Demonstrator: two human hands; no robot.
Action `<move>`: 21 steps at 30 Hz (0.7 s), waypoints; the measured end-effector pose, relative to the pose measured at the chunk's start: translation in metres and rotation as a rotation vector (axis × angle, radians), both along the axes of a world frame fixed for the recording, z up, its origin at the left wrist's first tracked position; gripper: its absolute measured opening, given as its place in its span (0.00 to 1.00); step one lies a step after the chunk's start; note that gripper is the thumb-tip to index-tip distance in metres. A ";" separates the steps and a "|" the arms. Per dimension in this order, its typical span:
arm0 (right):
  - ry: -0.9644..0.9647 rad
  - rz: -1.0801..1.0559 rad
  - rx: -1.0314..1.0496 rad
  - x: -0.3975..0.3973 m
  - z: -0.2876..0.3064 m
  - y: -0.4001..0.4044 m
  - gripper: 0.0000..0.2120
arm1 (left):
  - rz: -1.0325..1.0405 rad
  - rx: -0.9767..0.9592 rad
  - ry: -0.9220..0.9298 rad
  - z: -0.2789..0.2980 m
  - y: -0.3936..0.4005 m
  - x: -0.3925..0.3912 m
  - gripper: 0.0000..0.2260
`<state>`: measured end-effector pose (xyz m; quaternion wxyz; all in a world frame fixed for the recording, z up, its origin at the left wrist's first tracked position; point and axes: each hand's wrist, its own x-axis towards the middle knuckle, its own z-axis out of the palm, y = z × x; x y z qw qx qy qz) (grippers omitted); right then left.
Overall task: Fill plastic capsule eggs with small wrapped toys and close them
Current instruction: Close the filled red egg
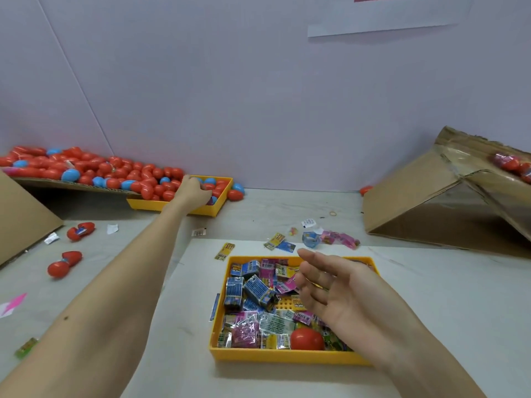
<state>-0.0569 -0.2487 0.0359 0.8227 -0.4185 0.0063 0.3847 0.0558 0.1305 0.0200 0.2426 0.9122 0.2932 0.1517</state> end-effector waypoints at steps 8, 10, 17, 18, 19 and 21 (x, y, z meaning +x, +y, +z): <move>0.010 -0.026 -0.048 0.001 0.001 0.000 0.12 | 0.026 0.159 -0.073 -0.011 0.028 -0.017 0.14; 0.005 -0.020 -0.050 0.001 0.001 0.001 0.13 | -0.020 0.032 -0.036 -0.010 0.030 -0.016 0.12; 0.004 -0.024 -0.051 0.001 0.001 -0.002 0.12 | 0.067 0.096 -0.142 -0.003 0.013 -0.022 0.11; 0.004 -0.034 -0.046 0.001 0.002 -0.003 0.12 | 0.069 0.135 -0.210 -0.001 0.005 -0.026 0.11; 0.002 -0.050 -0.044 0.002 0.002 -0.004 0.11 | 0.044 0.137 -0.292 0.002 -0.004 -0.031 0.11; -0.028 -0.087 -0.055 0.002 0.001 -0.006 0.10 | -0.048 0.035 -0.426 0.009 -0.032 -0.047 0.12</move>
